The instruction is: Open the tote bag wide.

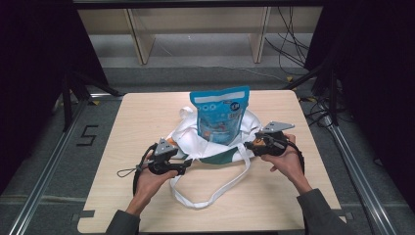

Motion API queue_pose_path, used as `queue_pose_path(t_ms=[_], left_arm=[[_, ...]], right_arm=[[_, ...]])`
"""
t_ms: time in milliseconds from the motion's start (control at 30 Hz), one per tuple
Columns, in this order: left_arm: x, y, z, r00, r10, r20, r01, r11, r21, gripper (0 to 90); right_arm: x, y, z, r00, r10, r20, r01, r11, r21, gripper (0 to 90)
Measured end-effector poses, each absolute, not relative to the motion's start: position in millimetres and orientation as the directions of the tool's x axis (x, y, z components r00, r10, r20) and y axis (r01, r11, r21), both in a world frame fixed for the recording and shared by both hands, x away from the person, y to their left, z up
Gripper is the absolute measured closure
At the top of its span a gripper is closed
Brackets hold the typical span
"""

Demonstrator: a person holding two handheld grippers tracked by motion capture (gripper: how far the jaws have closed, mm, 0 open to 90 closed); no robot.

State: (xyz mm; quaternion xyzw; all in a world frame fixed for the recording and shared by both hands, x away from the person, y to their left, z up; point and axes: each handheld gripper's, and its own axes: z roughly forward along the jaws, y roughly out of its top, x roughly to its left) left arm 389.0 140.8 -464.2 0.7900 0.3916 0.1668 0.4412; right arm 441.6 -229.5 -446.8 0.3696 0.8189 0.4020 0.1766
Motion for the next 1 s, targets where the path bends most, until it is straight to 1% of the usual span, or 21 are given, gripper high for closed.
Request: queue_pose_path(t_ms=[33,67,100,200,233,300,367,400,433,500,533,567,633,667,700,733,767,833,867,900,1000], left_arm=[[386,141,-463,0.623,0.776,-0.094,0.467,-0.273,0.841,29.6],[386,141,-463,0.623,0.776,-0.094,0.467,-0.273,0.841,29.5],[384,143,-462,0.631,0.772,-0.08,0.46,-0.289,0.84,29.5],[377,141,-465,0.628,0.774,-0.085,0.456,-0.277,0.846,29.5],[374,142,-466,0.644,0.762,-0.074,0.452,-0.301,0.84,29.3],[371,140,-467,0.634,0.769,-0.082,0.455,-0.285,0.844,28.5],[368,141,-468,0.642,0.762,-0.085,0.454,-0.288,0.843,28.3],[367,143,-469,0.654,0.753,-0.072,0.449,-0.309,0.839,28.2],[364,141,-470,0.641,0.763,-0.089,0.457,-0.286,0.842,28.1],[358,140,-472,0.643,0.761,-0.085,0.459,-0.295,0.838,28.1],[356,140,-471,0.663,0.746,-0.056,0.439,-0.328,0.837,28.1],[353,139,-472,0.658,0.749,-0.075,0.447,-0.309,0.839,28.1],[349,138,-471,0.663,0.746,-0.069,0.439,-0.311,0.843,28.1],[346,138,-471,0.668,0.741,-0.068,0.432,-0.312,0.846,27.9],[345,141,-470,0.679,0.733,-0.046,0.425,-0.341,0.838,27.8],[344,139,-471,0.669,0.741,-0.06,0.425,-0.315,0.848,27.7],[343,140,-471,0.678,0.734,-0.048,0.417,-0.33,0.847,27.7],[340,141,-472,0.667,0.742,-0.065,0.432,-0.314,0.846,27.6],[339,143,-472,0.679,0.732,-0.051,0.424,-0.334,0.842,27.6],[338,142,-473,0.67,0.739,-0.069,0.429,-0.31,0.848,27.5],[336,146,-474,0.679,0.733,-0.05,0.415,-0.326,0.849,27.4]], right_arm=[[439,-231,-446,-0.666,0.746,-0.001,0.455,0.407,0.792,42.7],[439,-231,-446,-0.666,0.746,-0.001,0.455,0.407,0.792,42.7],[438,-232,-446,-0.663,0.749,-0.005,0.446,0.4,0.801,42.7],[430,-232,-446,-0.662,0.75,0.0,0.452,0.399,0.798,42.4],[426,-232,-446,-0.667,0.745,-0.006,0.444,0.403,0.8,42.1],[424,-232,-446,-0.667,0.745,-0.004,0.445,0.402,0.8,41.8],[420,-231,-446,-0.67,0.742,-0.013,0.435,0.406,0.804,41.0],[417,-230,-446,-0.672,0.741,-0.003,0.441,0.403,0.802,40.6],[414,-229,-446,-0.68,0.733,-0.006,0.432,0.407,0.804,39.7],[412,-229,-447,-0.688,0.726,-0.01,0.422,0.411,0.808,39.3],[410,-229,-447,-0.695,0.719,-0.01,0.421,0.419,0.805,39.2],[406,-227,-447,-0.691,0.723,0.0,0.429,0.409,0.805,39.0],[405,-228,-448,-0.705,0.708,-0.027,0.393,0.423,0.817,38.8],[403,-228,-447,-0.707,0.707,-0.015,0.404,0.421,0.812,38.7],[401,-228,-448,-0.704,0.71,-0.016,0.4,0.416,0.817,38.6],[398,-228,-448,-0.703,0.711,-0.012,0.403,0.411,0.817,38.4],[398,-228,-448,-0.703,0.711,-0.012,0.403,0.411,0.817,38.4],[395,-229,-450,-0.708,0.705,-0.027,0.389,0.422,0.819,37.8],[395,-229,-450,-0.708,0.705,-0.027,0.389,0.422,0.819,37.8],[392,-229,-451,-0.705,0.71,-0.015,0.403,0.417,0.815,37.7],[388,-230,-453,-0.712,0.702,-0.019,0.398,0.426,0.813,37.3]])
